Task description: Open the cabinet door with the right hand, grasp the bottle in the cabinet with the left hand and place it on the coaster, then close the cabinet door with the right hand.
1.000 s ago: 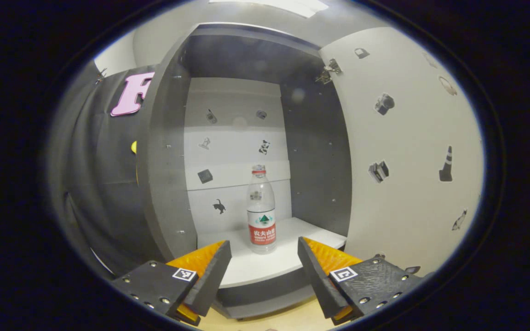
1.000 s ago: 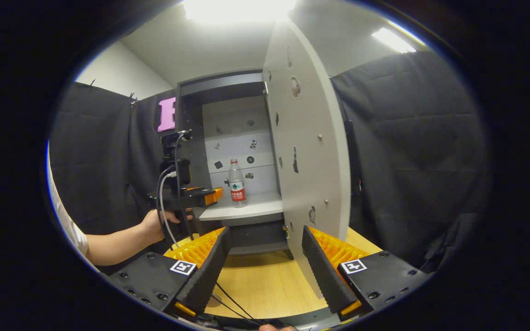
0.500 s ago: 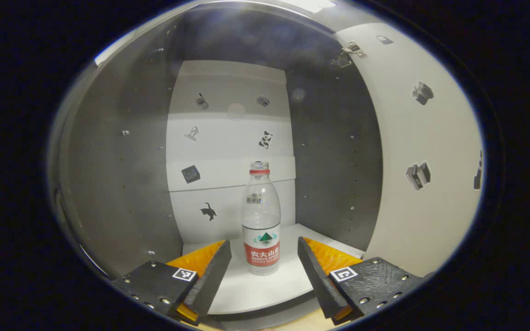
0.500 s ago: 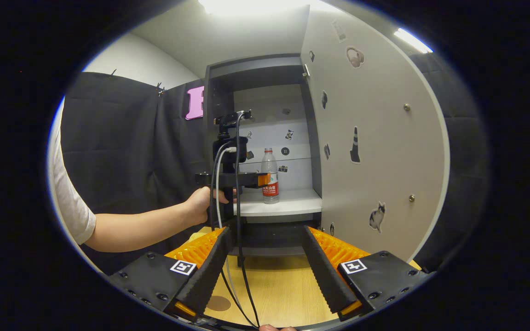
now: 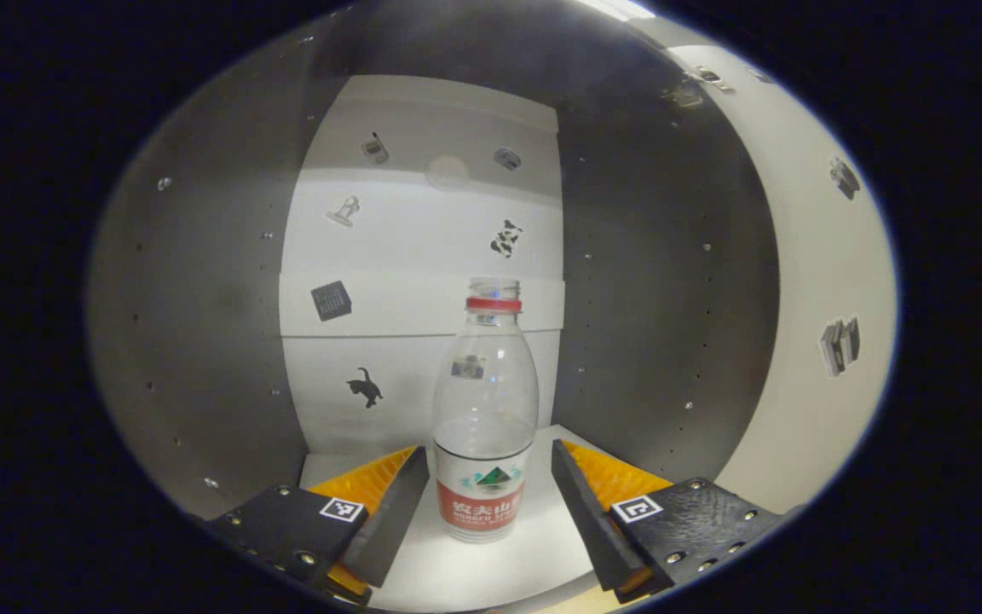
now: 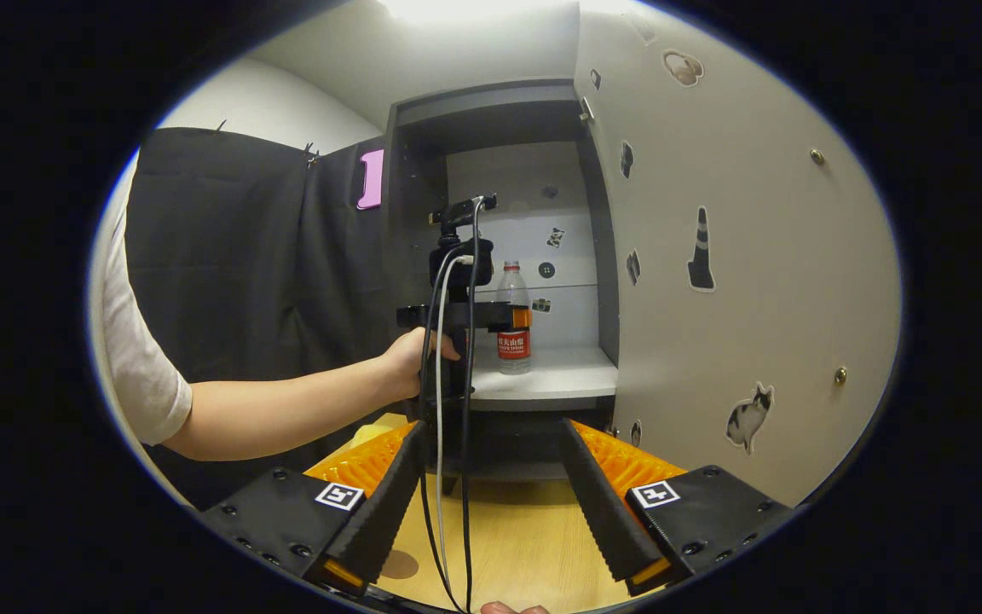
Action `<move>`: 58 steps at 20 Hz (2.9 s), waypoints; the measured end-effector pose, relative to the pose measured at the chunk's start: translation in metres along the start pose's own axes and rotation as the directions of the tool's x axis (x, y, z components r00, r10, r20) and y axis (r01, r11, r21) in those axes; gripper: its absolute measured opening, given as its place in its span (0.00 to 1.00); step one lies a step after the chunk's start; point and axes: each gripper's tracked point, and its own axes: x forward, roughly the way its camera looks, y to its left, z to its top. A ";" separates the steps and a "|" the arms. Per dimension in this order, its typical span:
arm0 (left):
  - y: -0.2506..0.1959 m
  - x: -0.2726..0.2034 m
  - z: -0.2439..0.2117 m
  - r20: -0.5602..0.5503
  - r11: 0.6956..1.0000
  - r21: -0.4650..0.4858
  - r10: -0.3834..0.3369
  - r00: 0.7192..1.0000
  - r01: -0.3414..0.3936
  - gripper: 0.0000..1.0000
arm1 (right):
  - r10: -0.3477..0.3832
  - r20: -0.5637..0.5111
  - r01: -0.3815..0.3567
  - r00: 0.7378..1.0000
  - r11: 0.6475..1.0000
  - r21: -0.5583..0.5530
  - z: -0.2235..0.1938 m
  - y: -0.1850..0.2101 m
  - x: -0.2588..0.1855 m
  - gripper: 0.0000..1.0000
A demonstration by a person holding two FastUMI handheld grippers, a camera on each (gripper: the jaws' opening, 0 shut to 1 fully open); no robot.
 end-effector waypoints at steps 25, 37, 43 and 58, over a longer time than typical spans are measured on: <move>0.006 -0.039 0.035 0.032 0.999 0.022 0.040 0.999 -0.041 0.76 | 0.135 -0.060 -0.137 0.989 0.990 -0.034 -0.021 -0.012 0.019 0.98; 0.008 -0.198 0.087 0.126 0.990 0.138 0.013 0.992 -0.031 0.76 | 0.143 -0.014 -0.143 0.990 0.989 -0.032 -0.010 0.014 -0.003 0.98; 0.038 -0.273 0.057 0.103 0.997 0.068 0.035 0.994 -0.042 0.76 | 0.100 -0.025 -0.101 0.995 0.994 -0.038 -0.023 0.026 -0.024 0.98; 0.088 -0.384 -0.158 -0.021 0.989 -0.015 0.146 0.989 -0.146 0.76 | 0.017 -0.054 -0.019 0.998 0.999 -0.039 -0.047 0.024 -0.037 0.98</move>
